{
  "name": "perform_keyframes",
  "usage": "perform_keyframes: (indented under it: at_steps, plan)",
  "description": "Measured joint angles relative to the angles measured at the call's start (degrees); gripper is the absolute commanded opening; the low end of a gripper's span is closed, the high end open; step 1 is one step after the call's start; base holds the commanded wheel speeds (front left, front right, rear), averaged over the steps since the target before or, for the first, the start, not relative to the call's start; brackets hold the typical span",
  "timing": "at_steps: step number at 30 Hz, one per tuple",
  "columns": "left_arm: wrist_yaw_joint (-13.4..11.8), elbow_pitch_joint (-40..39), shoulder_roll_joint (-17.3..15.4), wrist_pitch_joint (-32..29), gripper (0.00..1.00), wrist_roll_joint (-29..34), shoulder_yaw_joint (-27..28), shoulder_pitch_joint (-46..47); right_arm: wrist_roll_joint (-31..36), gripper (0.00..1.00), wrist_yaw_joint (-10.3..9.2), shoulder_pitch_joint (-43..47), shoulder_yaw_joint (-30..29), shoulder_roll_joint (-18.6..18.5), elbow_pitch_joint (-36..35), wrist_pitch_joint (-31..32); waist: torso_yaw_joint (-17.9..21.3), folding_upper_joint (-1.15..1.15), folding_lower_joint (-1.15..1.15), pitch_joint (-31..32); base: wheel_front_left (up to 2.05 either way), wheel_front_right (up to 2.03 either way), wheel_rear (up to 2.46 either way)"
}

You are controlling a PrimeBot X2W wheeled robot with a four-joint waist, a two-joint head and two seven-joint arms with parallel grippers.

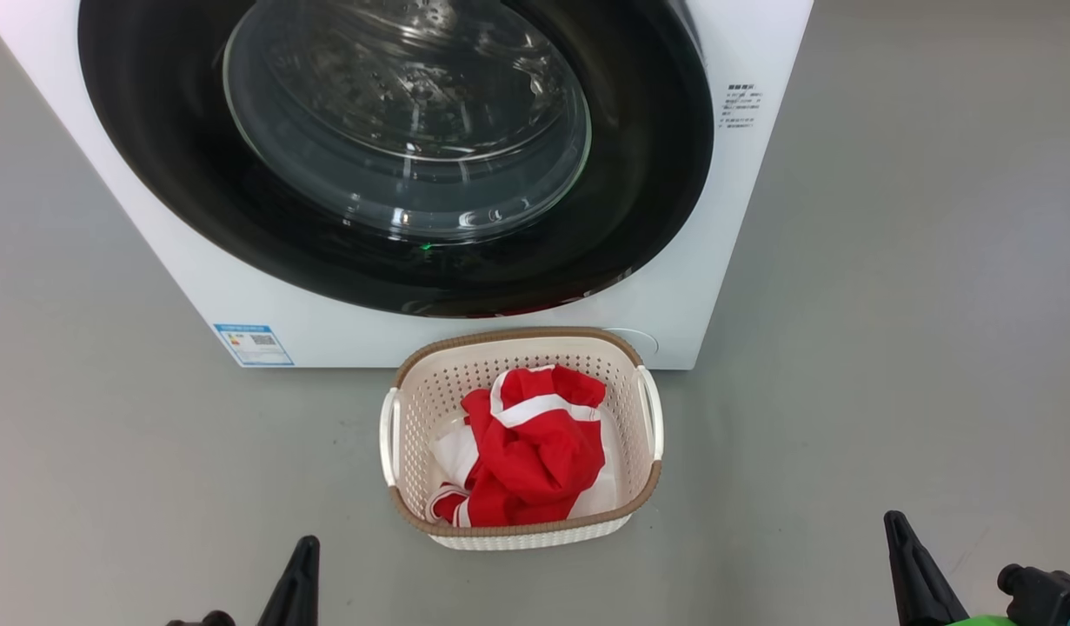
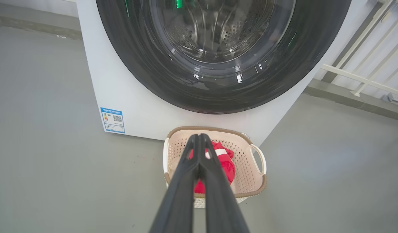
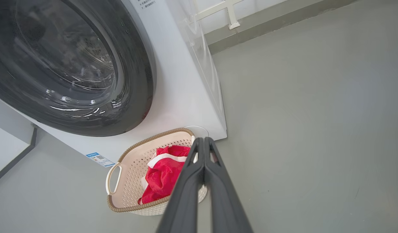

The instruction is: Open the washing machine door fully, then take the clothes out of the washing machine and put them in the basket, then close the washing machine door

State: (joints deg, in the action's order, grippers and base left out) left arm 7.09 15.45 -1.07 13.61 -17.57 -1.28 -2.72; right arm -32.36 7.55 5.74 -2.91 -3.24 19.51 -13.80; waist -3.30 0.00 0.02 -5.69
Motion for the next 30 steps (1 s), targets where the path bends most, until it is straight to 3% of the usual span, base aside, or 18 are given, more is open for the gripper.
perform_keyframes:
  at_steps: [30]
  plan:
    - [0.0,0.1,-1.3,-3.9,0.0,-19.8,-0.1,0.4,-14.7,0.0,0.0,-1.5,-0.5,0.0,-0.8,5.0,0.8,0.0,-0.01,1.3,0.0,0.0,0.0]
